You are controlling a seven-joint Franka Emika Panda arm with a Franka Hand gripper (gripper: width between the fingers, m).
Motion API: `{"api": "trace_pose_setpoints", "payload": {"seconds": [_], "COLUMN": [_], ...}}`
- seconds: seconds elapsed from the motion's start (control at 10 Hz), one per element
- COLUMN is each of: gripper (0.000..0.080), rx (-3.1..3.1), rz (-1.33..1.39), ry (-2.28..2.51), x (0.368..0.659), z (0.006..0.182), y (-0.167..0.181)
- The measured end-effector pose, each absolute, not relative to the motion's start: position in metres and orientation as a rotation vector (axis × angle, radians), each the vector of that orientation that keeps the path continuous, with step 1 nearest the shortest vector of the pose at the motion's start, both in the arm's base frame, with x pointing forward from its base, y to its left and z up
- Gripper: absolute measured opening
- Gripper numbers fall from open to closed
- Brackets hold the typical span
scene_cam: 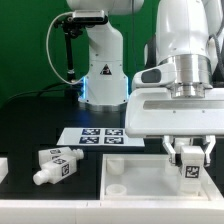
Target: Assemble one leg
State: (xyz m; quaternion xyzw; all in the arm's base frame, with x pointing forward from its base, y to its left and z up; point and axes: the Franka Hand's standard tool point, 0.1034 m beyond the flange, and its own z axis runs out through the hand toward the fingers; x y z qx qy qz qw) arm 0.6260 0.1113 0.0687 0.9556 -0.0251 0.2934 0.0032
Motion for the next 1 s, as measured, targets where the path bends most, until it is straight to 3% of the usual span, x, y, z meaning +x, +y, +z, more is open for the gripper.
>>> {"api": "trace_pose_setpoints", "payload": {"seconds": [0.1,0.2,0.3,0.4,0.5,0.6,1.0], "gripper": [0.0284,0.0446,0.058,0.058,0.0637,0.0637,0.0649], "rx": [3.0,3.018,3.035,3.051,3.094,3.127,3.198], "rz": [0.909,0.858,0.829,0.797,0.66,0.555,0.196], "ry": [-0.079,-0.079,-0.088,-0.105,-0.131,-0.155,-0.228], "x": [0.625,0.624,0.626,0.628,0.629,0.635,0.633], "z": [0.068,0.069,0.082,0.091,0.09,0.091,0.08], "y": [0.111,0.111,0.109,0.106,0.102,0.099,0.107]}}
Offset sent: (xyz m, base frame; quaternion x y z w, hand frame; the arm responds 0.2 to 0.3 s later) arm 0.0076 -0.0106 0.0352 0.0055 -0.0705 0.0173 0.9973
